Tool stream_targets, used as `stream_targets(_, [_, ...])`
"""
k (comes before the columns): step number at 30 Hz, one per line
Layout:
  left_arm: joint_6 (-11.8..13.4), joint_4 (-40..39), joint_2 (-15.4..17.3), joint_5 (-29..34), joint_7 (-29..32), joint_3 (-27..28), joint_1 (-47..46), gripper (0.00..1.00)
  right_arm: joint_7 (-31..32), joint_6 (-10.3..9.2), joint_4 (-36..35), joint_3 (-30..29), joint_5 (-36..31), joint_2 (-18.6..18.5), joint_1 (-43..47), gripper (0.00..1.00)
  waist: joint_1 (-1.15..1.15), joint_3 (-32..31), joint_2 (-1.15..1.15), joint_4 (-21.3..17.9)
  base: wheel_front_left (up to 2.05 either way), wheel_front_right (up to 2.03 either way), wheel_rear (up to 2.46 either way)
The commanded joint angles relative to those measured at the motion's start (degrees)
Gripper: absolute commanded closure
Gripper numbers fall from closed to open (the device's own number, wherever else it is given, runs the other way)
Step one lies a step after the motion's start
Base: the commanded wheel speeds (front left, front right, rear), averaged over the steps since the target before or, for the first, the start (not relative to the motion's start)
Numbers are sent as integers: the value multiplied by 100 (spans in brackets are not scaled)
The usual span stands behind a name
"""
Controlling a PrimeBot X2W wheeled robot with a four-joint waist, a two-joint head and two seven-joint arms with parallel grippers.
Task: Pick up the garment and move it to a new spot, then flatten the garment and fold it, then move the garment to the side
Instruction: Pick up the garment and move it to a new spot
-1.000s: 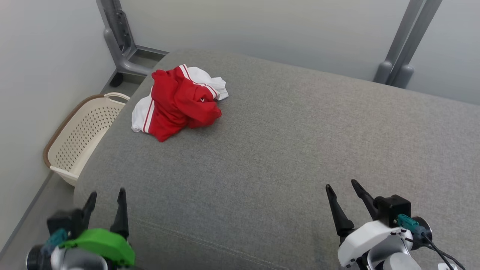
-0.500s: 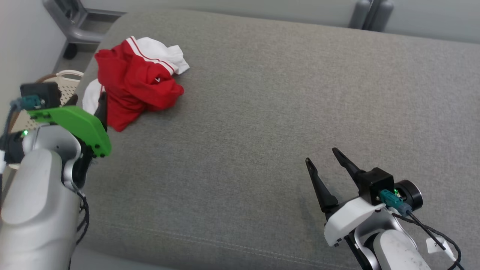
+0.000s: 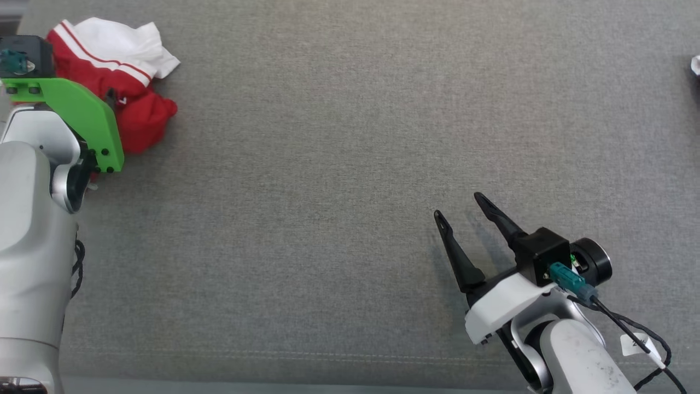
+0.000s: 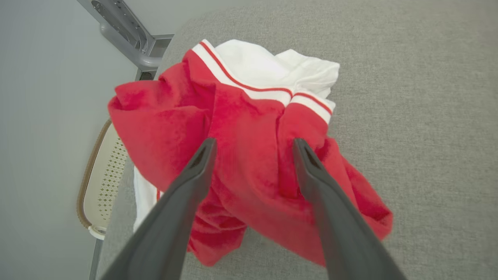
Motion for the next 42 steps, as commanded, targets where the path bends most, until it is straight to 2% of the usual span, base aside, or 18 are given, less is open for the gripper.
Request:
stream_targets(1, [99,66,37,74,52,-22,-114,0,-50,-2,-16,-23,-9,-5,-60,0,-1,315,0,-316,0,0,0])
stream_targets(3, [260,198,86,139,170,-48,-166,0,-88,-2,13,-48,-21,4,-81,0,-1,328,0,-366,0,0,0])
stream_targets(6, [308,306,57,81,319,-35,-199,0,-134,-2,59,-77,-2,18,-112,0,-1,312,0,-418,0,0,0])
stream_targets(7, [344,323,74,110,325,-53,-215,13,-147,-2,74,-96,0,22,-115,0,-1,307,0,-425,0,0,0])
stream_targets(8, [354,333,80,117,301,-61,-220,53,-165,-2,90,-108,0,27,-119,0,-1,297,0,-427,0,0,0])
stream_targets(9, [351,339,76,111,259,-66,-213,86,-173,-2,113,-112,4,35,-119,0,-1,280,0,-427,0,0,0])
stream_targets(10, [335,340,72,97,236,-68,-211,100,-192,-2,134,-105,8,40,-121,0,-1,261,0,-425,0,0,0])
stream_targets(18, [212,133,-34,42,-607,-64,-178,100,-338,-2,383,25,134,60,-117,0,-1,-111,0,-426,0,0,0])
stream_targets(26, [-143,-335,-377,4,-1337,-312,-486,100,-520,-2,668,70,397,68,-37,0,-1,-647,0,-679,0,0,0])
stream_targets(32, [-304,-970,-867,-235,-1645,-534,-713,100,-678,-2,880,105,619,68,98,0,-1,-969,0,-1081,0,0,0])
stream_targets(34, [-308,-1053,-938,-268,-1687,-558,-716,100,-702,-2,909,105,644,68,110,0,-1,-1007,0,-1145,0,0,0])
stream_targets(39, [-357,-1480,-1411,-588,-1917,-716,-668,100,-810,-2,997,39,751,68,133,0,-1,-1114,0,-1388,0,0,0])
stream_targets(42, [-357,-1630,-1572,-877,-2056,-931,-485,100,-858,-2,1059,34,772,69,146,0,-1,-1177,0,-1524,0,0,0])
